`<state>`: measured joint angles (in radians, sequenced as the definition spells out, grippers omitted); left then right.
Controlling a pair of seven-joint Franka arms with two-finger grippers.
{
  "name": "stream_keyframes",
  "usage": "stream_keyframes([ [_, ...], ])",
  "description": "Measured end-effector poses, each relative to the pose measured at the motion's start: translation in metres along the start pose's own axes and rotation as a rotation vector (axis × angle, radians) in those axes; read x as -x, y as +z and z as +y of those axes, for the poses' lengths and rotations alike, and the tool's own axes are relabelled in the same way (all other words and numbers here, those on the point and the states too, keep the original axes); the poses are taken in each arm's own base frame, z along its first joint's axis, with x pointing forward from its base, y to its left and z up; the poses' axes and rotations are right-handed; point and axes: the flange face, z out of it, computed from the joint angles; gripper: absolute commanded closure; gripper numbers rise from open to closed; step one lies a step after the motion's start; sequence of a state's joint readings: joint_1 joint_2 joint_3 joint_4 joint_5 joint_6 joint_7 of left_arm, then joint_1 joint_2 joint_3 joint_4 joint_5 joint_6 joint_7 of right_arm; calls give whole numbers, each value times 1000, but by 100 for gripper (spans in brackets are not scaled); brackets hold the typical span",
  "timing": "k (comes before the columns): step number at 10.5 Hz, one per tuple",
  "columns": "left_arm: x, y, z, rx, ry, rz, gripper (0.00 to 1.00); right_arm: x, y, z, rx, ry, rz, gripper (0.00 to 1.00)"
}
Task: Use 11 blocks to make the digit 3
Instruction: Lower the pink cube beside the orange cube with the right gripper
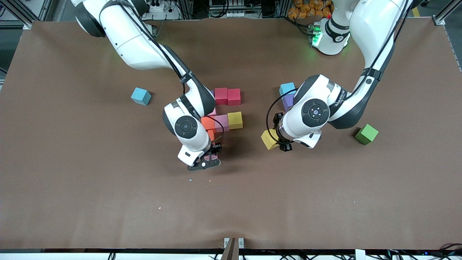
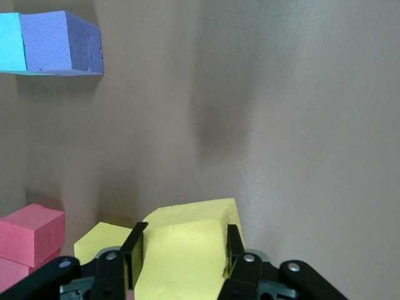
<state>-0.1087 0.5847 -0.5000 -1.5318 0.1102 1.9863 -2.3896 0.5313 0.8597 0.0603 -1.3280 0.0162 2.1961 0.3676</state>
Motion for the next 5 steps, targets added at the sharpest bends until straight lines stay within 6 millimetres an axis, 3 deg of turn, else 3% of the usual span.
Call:
stream_keyframes([
  [5,0,-2,1,3,0,-3,100,2,2,1,18,0,-48,99],
])
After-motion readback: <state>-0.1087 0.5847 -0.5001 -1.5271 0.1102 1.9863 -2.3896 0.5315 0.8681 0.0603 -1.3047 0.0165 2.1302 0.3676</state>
